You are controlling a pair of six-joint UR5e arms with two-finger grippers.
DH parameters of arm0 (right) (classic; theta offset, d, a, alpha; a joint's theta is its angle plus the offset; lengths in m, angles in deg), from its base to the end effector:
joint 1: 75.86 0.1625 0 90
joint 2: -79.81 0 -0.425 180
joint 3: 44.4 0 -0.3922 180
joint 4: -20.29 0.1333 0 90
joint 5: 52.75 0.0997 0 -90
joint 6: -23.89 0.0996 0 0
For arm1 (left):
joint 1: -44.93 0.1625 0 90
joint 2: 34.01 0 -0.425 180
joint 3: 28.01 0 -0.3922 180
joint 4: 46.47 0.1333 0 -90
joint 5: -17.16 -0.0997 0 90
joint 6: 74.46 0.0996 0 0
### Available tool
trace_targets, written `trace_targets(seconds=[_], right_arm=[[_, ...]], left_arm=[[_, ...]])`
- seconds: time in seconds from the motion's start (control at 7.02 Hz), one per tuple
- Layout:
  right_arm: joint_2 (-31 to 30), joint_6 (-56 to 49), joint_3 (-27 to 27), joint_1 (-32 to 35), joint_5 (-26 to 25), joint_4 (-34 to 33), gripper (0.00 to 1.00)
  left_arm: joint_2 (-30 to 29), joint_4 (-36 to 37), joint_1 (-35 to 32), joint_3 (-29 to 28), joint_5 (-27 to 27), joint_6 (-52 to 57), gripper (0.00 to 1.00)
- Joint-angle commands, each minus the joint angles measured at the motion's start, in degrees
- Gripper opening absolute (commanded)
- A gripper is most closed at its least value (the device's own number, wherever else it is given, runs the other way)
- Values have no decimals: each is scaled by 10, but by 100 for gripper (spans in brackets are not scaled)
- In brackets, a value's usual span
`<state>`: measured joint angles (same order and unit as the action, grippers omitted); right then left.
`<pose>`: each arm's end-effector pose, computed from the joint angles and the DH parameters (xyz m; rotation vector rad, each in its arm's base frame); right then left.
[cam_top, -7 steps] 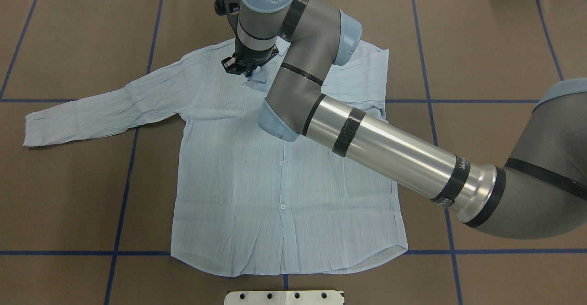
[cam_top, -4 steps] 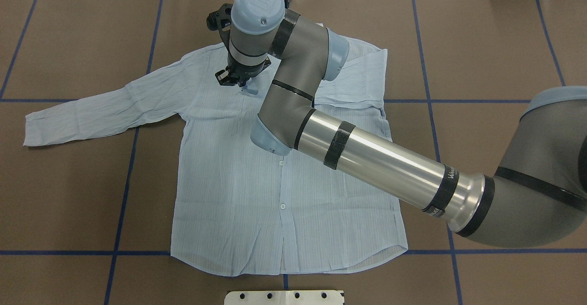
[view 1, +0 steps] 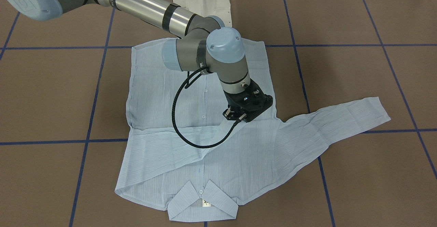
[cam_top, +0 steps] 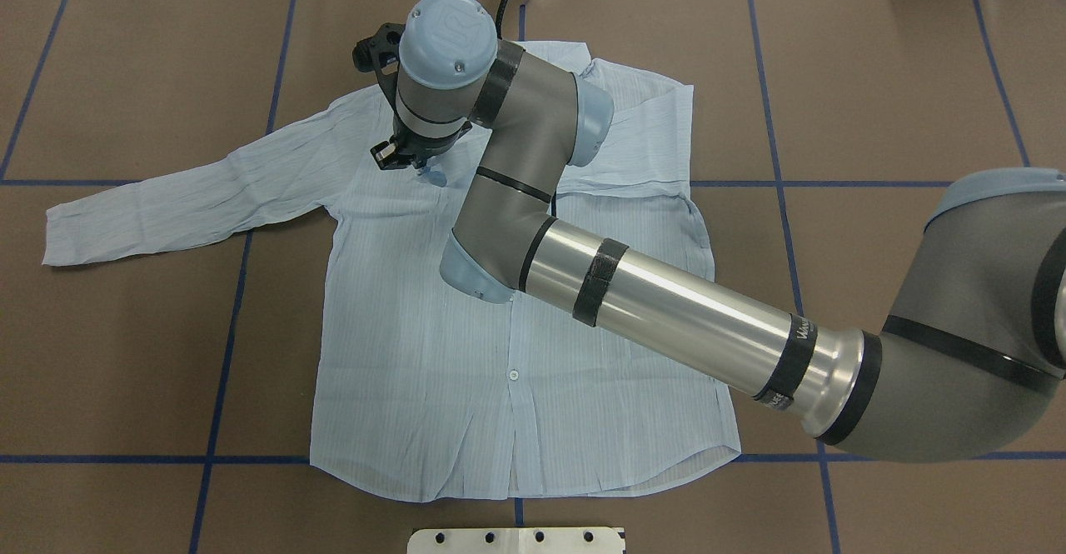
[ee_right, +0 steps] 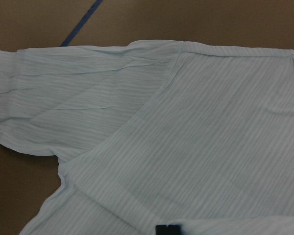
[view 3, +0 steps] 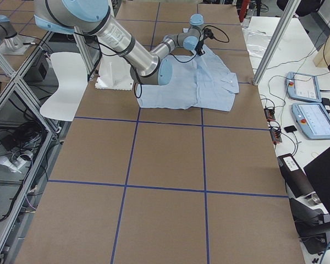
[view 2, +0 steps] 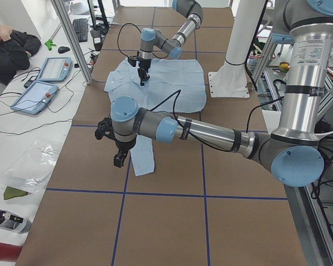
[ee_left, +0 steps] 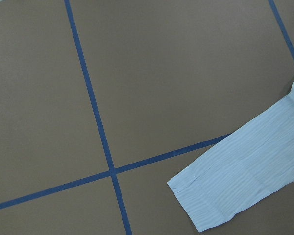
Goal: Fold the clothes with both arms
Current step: 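Lay the sleeve across the shirt chest with the right gripper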
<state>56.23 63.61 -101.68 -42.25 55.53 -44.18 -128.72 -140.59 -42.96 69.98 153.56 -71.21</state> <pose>-0.6498 -0.5544 0.0776 0.4726 -0.9630 -0.4275 -0.0415 -0.5347 0.5367 0.2856 0.8021 0.2067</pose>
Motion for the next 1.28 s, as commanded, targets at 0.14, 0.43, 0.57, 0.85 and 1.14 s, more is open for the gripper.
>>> trace_targets(seconds=[0.14,0.43,0.57,0.85,1.14], right_arm=[[3,12,-2,-13,-17,2,99],[10,39,-2,-14,-20,1,99],[12,60,-2,-14,-20,0,99],[-6,185,-8,-14,-21,-4,99],[-55,287,-45,-14,-20,-5,98]], left_arm=[[-3,0,0,-2,-1,0,100],[-6,0,0,-3,-1,-1,100],[-6,0,2,-3,-1,-1,100],[-7,0,2,-3,-1,-2,100],[-7,0,2,-3,-1,-2,100]])
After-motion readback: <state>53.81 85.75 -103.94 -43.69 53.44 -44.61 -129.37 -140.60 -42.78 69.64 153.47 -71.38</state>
